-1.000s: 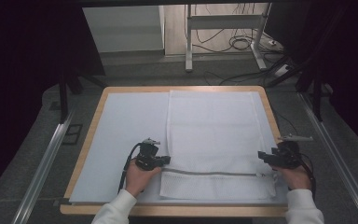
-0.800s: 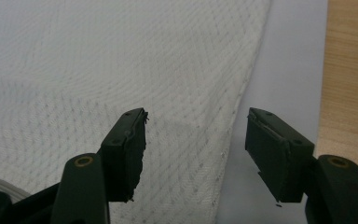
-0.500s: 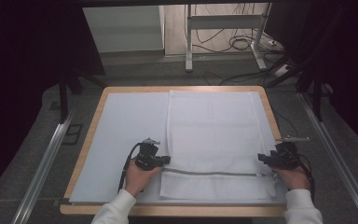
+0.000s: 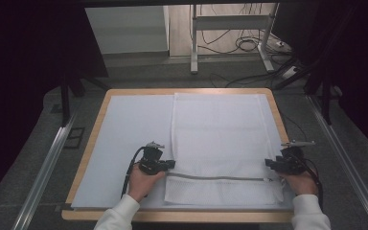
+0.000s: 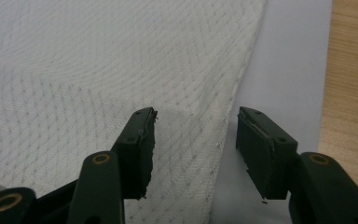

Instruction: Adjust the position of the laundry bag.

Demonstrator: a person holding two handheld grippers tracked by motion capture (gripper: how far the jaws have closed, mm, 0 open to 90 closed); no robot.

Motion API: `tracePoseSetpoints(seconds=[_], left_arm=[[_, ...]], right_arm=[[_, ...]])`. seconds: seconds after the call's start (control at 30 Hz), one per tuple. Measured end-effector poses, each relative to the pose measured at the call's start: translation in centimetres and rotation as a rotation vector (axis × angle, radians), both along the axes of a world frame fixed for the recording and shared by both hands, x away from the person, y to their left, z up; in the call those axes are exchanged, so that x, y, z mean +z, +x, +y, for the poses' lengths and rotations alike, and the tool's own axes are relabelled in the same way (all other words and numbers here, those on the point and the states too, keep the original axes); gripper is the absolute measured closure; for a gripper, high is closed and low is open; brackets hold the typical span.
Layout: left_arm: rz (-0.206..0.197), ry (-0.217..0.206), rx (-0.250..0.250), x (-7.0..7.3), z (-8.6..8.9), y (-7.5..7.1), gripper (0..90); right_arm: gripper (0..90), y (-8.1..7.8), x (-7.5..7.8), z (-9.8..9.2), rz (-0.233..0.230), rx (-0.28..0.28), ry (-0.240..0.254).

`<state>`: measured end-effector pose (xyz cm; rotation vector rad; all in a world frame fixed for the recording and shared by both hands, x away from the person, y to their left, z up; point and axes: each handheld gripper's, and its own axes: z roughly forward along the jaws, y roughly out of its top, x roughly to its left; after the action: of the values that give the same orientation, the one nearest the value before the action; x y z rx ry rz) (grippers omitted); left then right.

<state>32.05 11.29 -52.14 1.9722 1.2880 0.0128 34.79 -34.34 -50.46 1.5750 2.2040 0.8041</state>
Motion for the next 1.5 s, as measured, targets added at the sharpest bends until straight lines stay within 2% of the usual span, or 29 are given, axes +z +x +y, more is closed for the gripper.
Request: tracePoseSetpoints(seconds=[0.3, 0.4, 0.47, 0.57, 0.6, 0.63, 0.7, 0.77, 0.8, 0.83, 0.97, 1.5], left_arm=[[0.001, 0.004, -0.004, 0.0, 0.0, 0.0, 90.0], [-0.001, 0.003, -0.004, 0.0, 0.0, 0.0, 89.9], [0.0, 0.004, -0.006, 0.0, 0.0, 0.0, 90.0], [-0.002, 0.005, -0.007, 0.0, -0.1, -0.1, 90.0], [-0.002, 0.005, -0.007, 0.0, -0.1, -0.1, 90.0], [-0.002, 0.005, -0.007, 0.0, -0.1, -0.1, 90.0], [-0.004, 0.004, -0.009, 0.1, -0.1, -0.1, 90.0], [-0.004, 0.003, -0.009, 0.1, -0.1, -0.1, 90.0], [-0.004, 0.003, -0.009, 0.1, -0.1, -0.1, 90.0], [-0.005, 0.003, -0.009, 0.1, -0.1, -0.1, 90.0], [-0.005, 0.003, -0.011, 0.1, 0.0, -0.1, 90.0], [-0.014, 0.001, 0.003, 0.4, 0.8, -0.1, 90.0]], right_arm=[[53.2, -0.1, 0.0, 0.3, -0.006, 0.007, -0.04], [61.4, -0.2, 0.0, 0.8, -0.015, 0.028, -0.085], [67.3, -0.2, 0.1, 1.1, -0.016, 0.043, -0.094], [78.7, -0.2, 0.2, 1.8, -0.019, 0.064, -0.144], [82.7, -0.2, 0.2, 2.0, -0.014, 0.067, -0.149], [82.7, -0.2, 0.2, 2.0, -0.014, 0.067, -0.149], [87.1, -0.1, 0.2, 1.9, -0.009, 0.057, -0.128], [87.3, -0.1, 0.2, 1.5, -0.001, 0.046, -0.091], [87.3, -0.1, 0.2, 1.5, -0.001, 0.046, -0.091], [87.5, -0.1, 0.1, 1.2, 0.001, 0.04, -0.058], [87.5, -0.1, 0.1, 0.8, 0.003, 0.032, -0.027], [87.6, -0.2, 0.5, 1.4, -0.009, 0.053, 0.004]])
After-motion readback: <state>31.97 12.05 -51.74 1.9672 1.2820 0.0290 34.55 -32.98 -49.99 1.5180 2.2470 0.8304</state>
